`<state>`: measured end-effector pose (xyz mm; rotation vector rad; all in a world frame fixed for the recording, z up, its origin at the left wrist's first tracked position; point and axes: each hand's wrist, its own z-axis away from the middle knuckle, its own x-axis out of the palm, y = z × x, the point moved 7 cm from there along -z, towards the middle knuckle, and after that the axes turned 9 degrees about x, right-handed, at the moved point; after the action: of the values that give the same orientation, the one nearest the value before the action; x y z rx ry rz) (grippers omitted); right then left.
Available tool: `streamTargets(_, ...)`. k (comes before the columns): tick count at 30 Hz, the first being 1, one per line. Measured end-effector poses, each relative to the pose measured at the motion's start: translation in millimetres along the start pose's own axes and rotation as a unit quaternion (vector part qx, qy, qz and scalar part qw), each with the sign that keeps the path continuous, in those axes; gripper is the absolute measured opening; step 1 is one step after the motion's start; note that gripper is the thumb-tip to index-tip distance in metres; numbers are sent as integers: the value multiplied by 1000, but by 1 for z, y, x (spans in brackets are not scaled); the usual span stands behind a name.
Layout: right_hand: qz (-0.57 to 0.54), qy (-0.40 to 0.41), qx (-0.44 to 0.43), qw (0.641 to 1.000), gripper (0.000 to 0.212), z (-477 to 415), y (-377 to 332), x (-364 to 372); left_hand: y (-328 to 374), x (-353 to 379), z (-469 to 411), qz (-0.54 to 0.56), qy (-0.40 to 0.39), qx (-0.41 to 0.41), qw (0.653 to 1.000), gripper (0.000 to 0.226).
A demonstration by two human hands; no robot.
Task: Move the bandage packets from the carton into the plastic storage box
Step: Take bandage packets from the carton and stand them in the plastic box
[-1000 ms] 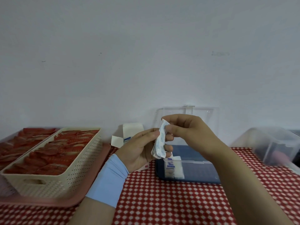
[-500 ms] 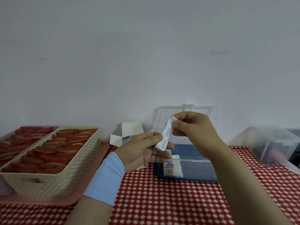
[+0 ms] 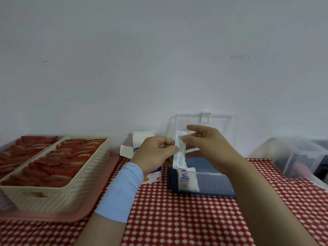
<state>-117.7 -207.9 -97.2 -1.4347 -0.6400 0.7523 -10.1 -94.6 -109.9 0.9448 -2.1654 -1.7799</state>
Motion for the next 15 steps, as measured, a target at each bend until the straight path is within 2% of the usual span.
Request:
streamTargets(3, 44, -77, 59, 994, 19, 5, 10, 8, -4, 0, -1, 11, 10, 0, 1000, 9)
streamTargets(10, 60, -68, 63, 994, 15, 14, 9, 1, 5, 13, 6, -4, 41, 18, 999, 6)
streamTargets(15, 112, 54, 79, 989, 15, 2, 9, -37, 8, 9, 7, -186, 89, 20, 978, 24)
